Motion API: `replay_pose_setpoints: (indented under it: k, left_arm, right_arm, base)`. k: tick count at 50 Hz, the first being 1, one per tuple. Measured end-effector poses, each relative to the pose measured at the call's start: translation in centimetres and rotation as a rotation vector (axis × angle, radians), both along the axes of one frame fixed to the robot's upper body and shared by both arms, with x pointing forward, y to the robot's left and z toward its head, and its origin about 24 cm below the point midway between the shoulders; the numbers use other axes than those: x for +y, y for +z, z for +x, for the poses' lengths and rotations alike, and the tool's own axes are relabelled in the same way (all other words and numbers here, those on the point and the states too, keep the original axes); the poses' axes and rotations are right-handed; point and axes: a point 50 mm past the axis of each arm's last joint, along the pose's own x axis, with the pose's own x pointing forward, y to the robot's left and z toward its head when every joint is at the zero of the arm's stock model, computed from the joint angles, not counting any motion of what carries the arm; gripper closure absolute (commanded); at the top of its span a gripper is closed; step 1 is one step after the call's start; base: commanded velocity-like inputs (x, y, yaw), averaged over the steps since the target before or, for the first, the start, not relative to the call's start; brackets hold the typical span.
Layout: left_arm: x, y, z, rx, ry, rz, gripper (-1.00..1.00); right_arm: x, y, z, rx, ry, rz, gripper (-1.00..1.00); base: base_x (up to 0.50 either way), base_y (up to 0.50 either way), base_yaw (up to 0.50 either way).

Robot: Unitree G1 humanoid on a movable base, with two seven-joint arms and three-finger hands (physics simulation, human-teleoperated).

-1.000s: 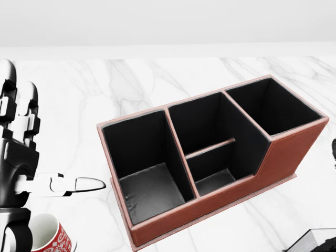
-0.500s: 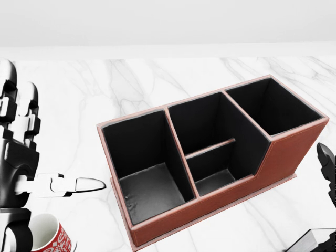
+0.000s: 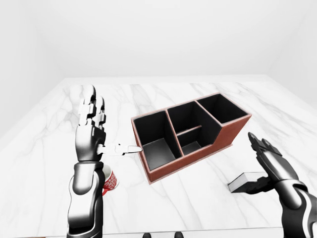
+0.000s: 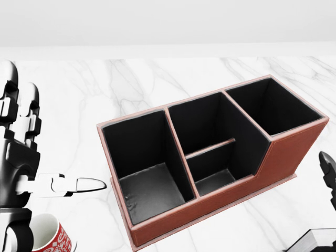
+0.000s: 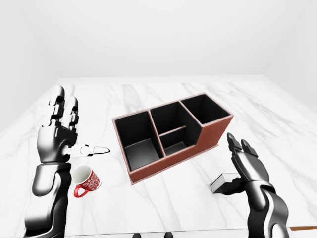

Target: Pick up the book and place it in the back compartment of the caddy.

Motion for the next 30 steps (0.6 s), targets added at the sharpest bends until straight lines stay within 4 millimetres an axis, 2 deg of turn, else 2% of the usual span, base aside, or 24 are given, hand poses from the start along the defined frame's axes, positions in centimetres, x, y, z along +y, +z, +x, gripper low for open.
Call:
replay_pose_setpoints:
  k: [30]
  left_arm:
    - [-0.1,-0.1,-0.1,0.005,-0.002,0.003,-1.0]
  right_arm:
    - [-1.1,-0.5,-0.6,0.041,-0.045,-0.021,-1.0]
  base:
    - [0.0,0.0,0.0]
